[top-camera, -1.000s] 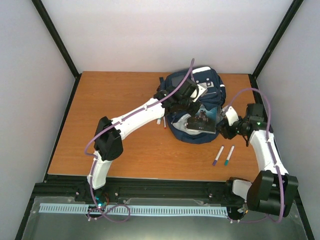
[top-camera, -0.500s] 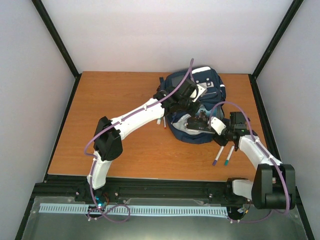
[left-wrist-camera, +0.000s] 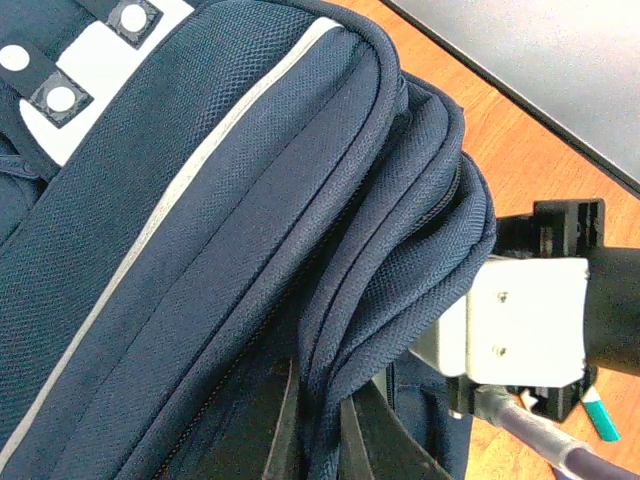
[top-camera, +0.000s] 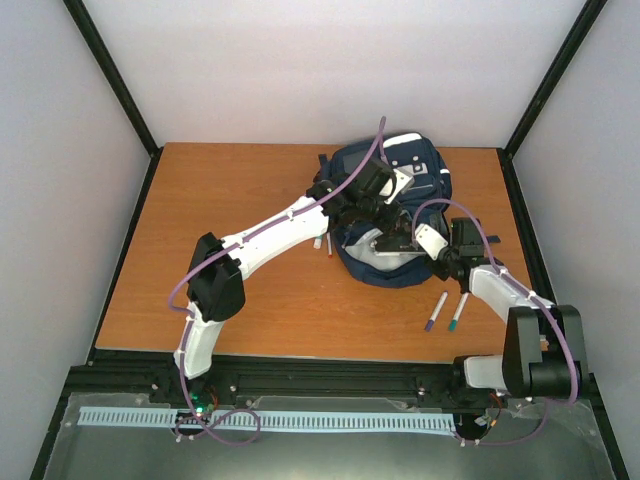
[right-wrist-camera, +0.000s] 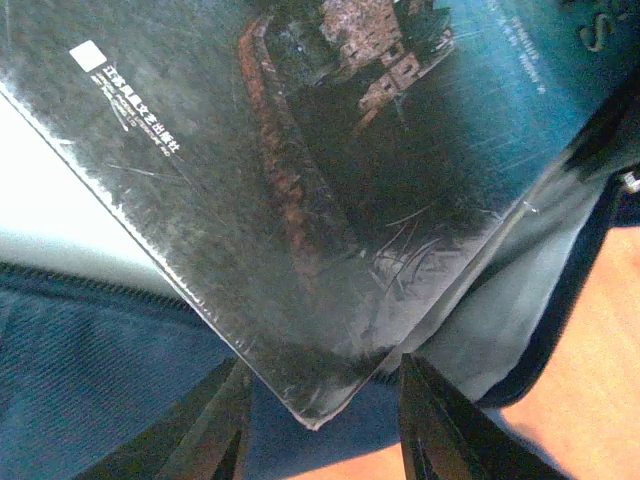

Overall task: Pack the student bag
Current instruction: Place the book in the student bag.

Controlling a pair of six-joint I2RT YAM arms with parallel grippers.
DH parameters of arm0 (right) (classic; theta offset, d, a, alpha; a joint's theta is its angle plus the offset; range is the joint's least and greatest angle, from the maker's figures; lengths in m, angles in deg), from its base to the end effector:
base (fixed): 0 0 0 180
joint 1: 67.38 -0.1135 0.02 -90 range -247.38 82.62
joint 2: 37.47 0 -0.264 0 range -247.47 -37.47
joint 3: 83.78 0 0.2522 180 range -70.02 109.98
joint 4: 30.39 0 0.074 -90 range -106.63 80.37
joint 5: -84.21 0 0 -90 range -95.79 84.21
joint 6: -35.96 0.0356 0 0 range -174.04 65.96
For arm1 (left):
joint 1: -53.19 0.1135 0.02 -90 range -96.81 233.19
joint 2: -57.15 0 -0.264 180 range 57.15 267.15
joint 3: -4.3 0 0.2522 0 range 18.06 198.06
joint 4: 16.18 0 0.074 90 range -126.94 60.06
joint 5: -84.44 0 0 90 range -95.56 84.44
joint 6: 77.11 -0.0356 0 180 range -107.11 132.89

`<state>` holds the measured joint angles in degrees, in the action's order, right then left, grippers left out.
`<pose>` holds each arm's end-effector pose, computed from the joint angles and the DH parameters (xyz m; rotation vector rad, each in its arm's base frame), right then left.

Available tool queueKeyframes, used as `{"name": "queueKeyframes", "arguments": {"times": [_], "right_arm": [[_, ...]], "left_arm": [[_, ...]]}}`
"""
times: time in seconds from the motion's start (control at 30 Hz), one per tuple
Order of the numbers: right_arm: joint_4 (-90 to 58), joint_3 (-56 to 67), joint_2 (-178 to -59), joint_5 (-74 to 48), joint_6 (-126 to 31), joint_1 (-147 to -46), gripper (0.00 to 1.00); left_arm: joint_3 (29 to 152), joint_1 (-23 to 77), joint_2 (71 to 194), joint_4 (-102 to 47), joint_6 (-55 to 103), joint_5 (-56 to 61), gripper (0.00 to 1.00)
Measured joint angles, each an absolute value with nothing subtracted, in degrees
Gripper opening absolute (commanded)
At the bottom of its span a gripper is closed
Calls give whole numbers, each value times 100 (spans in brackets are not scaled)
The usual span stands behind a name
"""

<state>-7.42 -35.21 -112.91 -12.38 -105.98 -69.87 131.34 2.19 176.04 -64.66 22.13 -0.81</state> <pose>0.2487 0.0149 0.1715 -1.1653 2.1532 -0.2463 0.3002 -0.3754 0.3095 0.8817 2.1846 -0.6315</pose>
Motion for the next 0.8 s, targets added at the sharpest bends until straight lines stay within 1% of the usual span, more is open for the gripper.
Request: {"name": "queueKeyframes", "arguments": {"times": [0.37, 0.43, 0.5, 0.63, 0.7, 0.8], "right_arm": [[-1994, -3410, -11859, -928, -9991, -7137, 35], [-2084, -3401, -11896, -949, -9883, -7146, 38], [-2092, -3434, -11811, -1063, -9844, -7155, 42], [-1681, -3526, -11212, -1588, -10050, -7159, 43], [-1397, -3526, -10935, -1859, -10257, -7166, 37], [-997, -3526, -10699, -2101, -10581, -7249, 19]], "left_arm": [[13016, 232, 17516, -6460, 2259, -8, 1], [12985, 236, 17481, -6460, 2261, -8, 1], [12985, 236, 17462, -6462, 2269, -13, 1], [12983, 236, 17440, -6466, 2311, -17, 1], [12983, 236, 17427, -6480, 2322, -19, 1], [12985, 236, 17420, -6536, 2322, -15, 1]]}}
